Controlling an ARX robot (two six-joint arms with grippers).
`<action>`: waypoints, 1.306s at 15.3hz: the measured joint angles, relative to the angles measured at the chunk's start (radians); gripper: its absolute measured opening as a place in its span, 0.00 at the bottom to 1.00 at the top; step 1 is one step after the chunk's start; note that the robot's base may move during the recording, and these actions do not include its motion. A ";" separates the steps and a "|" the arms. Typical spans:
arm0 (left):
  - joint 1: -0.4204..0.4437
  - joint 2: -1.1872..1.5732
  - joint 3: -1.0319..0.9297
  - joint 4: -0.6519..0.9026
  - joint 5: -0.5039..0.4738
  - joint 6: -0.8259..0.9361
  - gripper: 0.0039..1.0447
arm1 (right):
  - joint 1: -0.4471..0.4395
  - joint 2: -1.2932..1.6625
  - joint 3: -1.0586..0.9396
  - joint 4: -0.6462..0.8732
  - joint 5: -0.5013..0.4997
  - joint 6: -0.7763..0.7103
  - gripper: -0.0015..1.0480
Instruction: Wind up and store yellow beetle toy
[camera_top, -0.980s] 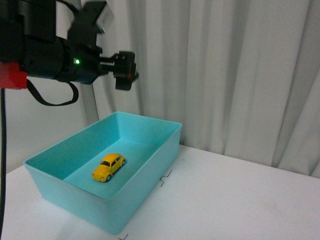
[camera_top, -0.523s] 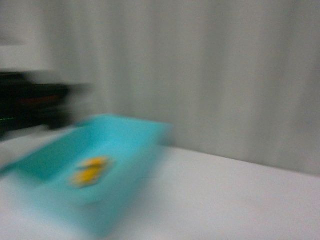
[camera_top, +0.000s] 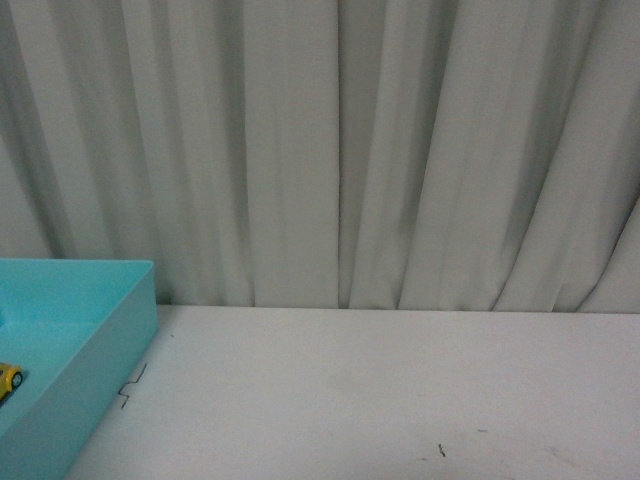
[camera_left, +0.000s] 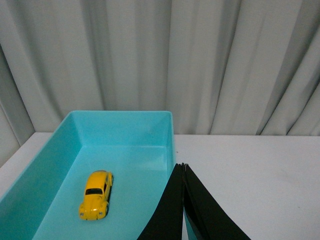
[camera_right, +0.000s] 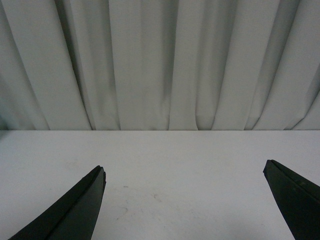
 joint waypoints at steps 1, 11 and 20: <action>0.000 -0.031 -0.011 -0.022 0.000 0.000 0.01 | 0.000 0.000 0.000 0.000 0.000 0.000 0.94; 0.000 -0.349 -0.069 -0.259 0.000 0.000 0.01 | 0.000 0.000 0.000 0.000 0.000 0.000 0.94; 0.000 -0.547 -0.068 -0.470 -0.001 0.000 0.01 | 0.000 0.000 0.000 0.000 0.000 0.000 0.94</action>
